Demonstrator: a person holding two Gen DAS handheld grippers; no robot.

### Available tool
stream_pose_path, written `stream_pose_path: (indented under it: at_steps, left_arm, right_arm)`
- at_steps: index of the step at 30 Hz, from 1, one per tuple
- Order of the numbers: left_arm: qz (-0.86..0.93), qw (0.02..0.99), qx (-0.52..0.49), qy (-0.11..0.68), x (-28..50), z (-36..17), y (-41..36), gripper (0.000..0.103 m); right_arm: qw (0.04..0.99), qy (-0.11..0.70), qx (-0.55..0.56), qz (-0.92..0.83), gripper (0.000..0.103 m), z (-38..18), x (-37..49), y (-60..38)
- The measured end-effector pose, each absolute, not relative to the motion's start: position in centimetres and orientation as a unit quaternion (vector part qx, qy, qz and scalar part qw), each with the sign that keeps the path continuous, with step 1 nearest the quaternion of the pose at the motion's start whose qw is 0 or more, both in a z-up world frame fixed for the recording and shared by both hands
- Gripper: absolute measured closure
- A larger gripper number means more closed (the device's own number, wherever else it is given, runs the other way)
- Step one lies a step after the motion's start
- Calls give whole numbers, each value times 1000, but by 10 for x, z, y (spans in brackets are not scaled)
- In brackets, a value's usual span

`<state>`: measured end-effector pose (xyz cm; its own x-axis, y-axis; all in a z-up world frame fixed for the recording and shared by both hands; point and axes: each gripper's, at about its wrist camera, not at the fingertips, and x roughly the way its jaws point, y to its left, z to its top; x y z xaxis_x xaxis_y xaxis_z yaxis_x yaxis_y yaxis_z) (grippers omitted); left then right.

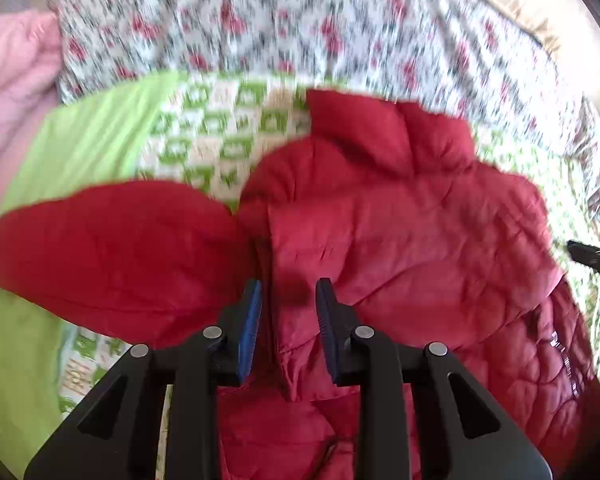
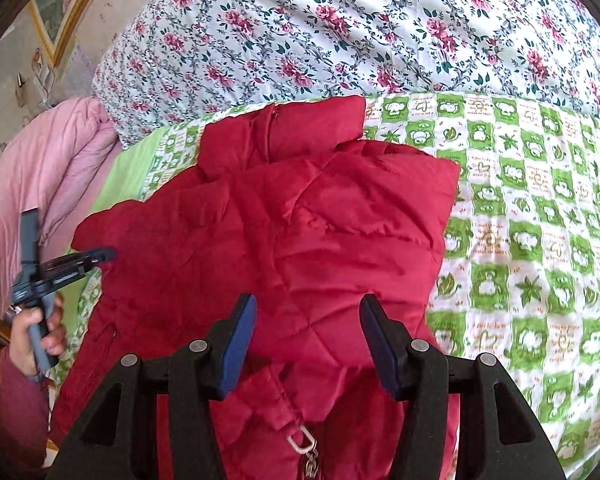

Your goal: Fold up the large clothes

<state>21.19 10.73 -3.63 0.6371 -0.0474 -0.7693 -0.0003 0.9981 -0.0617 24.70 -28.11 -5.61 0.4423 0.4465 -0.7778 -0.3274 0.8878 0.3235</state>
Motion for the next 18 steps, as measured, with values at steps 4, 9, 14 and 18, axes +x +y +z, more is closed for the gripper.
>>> stream_pose_path:
  at_steps: [4, 9, 14, 18]
  left_arm:
    - [-45, 922, -38, 383, 205, -1, 92, 78]
    - [-133, 904, -29, 405, 223, -17, 48, 78]
    - [-122, 873, 1, 472, 256, -84, 35, 78]
    - [-124, 868, -25, 481, 262, -106, 44, 78]
  right_arm:
    - [848, 482, 37, 217, 49, -65, 267, -268]
    - [828, 523, 17, 201, 50, -106, 292, -250]
    - [829, 526, 0, 190, 49, -126, 292, -242]
    - [837, 516, -1, 181, 51, -104, 284, -243]
